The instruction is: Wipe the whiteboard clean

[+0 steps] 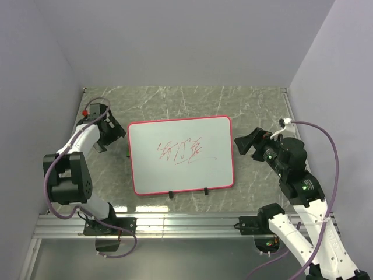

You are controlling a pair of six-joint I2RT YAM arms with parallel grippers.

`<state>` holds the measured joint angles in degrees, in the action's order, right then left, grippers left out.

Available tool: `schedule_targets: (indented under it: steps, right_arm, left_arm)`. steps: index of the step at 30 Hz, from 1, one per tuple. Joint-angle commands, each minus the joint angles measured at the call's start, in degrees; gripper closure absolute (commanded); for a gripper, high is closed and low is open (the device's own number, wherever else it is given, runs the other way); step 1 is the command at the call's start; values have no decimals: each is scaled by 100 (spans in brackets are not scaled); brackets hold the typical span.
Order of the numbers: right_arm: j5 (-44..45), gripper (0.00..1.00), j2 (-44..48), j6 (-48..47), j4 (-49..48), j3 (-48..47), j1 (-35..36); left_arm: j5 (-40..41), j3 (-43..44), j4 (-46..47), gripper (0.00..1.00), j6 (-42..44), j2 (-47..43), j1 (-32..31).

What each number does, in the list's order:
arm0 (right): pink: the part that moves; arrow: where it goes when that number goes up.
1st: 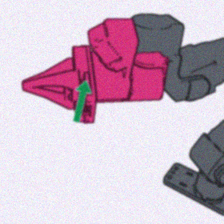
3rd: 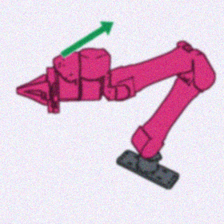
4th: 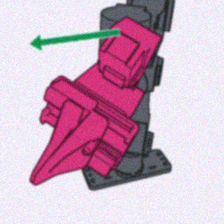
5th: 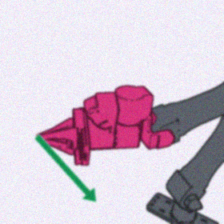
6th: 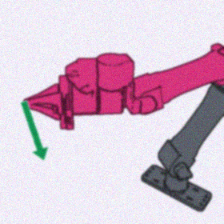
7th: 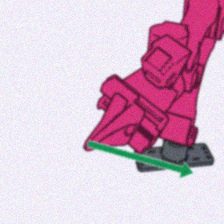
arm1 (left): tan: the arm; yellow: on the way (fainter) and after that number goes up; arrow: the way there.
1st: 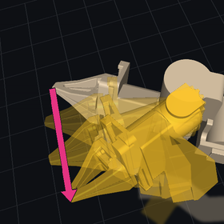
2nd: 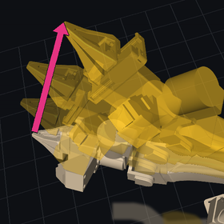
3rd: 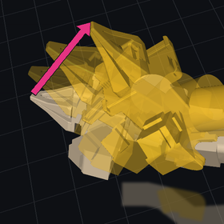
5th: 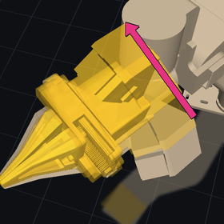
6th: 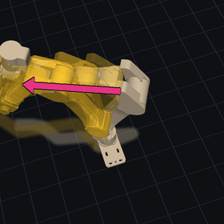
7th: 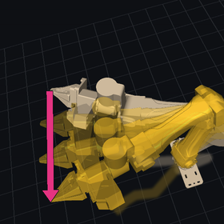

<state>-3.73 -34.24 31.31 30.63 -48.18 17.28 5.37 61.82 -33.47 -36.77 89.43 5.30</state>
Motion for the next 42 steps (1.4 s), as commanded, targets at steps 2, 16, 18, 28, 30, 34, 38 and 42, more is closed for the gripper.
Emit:
schedule_targets:
  steps: [2, 16, 18, 28, 30, 34, 38, 42]
  right_arm:
    - [-84, 0, -162, 120, 48, -7, 39]
    - [-295, 0, -593, 68, 452, -200, 39]
    - [-243, 0, -601, 42, 505, -244, 39]
    - [-181, 0, -558, 33, 646, -209, 30]
    - [-172, 0, -549, 42, 654, -191, 30]
    - [-146, 0, -531, 42, 672, -174, 39]
    - [-111, 0, -575, 51, 716, -165, 39]
    - [-93, 0, -610, 59, 690, -112, 39]
  left_arm:
    - [52, -3, -212, 1, 345, -268, -450]
    - [-27, 111, -125, 6, 838, 479, -1277]
    - [26, 102, -98, 8, 856, 610, -1347]
    - [236, 216, 43, 14, 944, 918, -1365]
    - [289, 286, 25, 18, 1005, 997, -1365]
    - [430, 392, -19, 26, 1058, 1120, -1339]
    - [421, 418, -54, 33, 1076, 1130, -1277]
    - [343, 375, -37, 42, 1111, 1086, -1163]
